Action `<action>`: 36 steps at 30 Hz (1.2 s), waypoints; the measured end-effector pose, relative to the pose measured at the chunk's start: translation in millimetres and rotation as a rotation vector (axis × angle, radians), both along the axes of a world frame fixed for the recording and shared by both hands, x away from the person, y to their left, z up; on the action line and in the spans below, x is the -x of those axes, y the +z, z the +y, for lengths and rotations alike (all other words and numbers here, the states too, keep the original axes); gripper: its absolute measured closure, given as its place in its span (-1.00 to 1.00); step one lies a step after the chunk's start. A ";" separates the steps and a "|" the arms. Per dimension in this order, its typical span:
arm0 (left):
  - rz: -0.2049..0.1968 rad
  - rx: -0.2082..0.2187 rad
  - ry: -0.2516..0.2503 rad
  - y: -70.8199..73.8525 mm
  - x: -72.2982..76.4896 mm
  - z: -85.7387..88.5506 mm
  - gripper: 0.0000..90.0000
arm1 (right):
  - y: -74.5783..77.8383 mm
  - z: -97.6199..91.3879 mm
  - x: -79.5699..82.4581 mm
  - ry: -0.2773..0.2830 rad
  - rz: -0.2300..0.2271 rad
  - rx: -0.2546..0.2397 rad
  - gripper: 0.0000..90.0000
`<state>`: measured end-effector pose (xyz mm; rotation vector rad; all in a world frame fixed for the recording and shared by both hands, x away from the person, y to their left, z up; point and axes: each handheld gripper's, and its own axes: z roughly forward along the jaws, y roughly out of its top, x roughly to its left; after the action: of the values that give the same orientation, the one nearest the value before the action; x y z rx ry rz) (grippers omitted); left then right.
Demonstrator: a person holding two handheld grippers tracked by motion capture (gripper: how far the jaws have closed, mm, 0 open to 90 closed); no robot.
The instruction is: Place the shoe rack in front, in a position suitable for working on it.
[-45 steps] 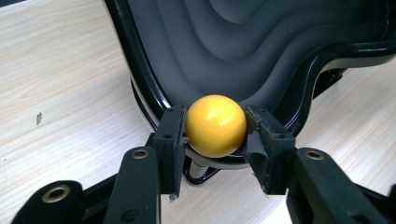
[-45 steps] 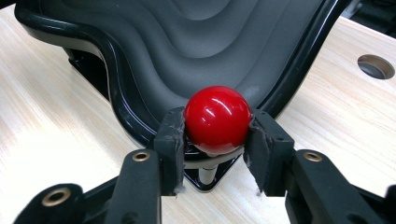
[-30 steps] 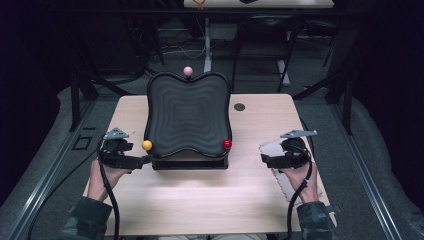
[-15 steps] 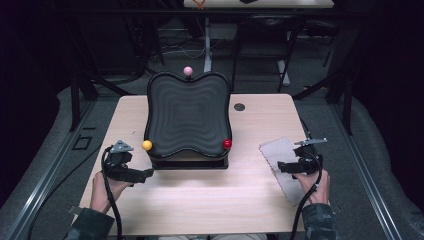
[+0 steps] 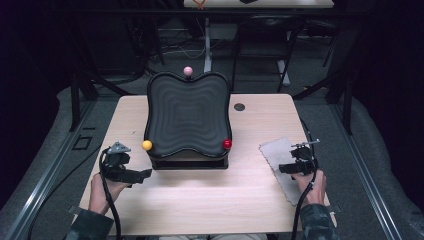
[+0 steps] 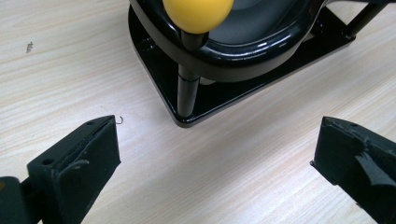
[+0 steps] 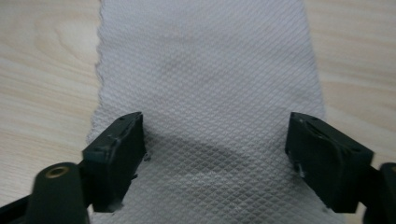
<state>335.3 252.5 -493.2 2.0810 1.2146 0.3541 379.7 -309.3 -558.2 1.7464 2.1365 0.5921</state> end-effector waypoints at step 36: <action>-0.059 -0.035 -0.008 4.3 -1.2 -0.5 -0.89 | 54.9 7.8 46.5 0.065 -0.230 -0.026 0.87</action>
<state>336.5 252.0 -488.8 2.0899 1.1727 0.4325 333.2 -301.6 -503.3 1.5436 2.0391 0.7999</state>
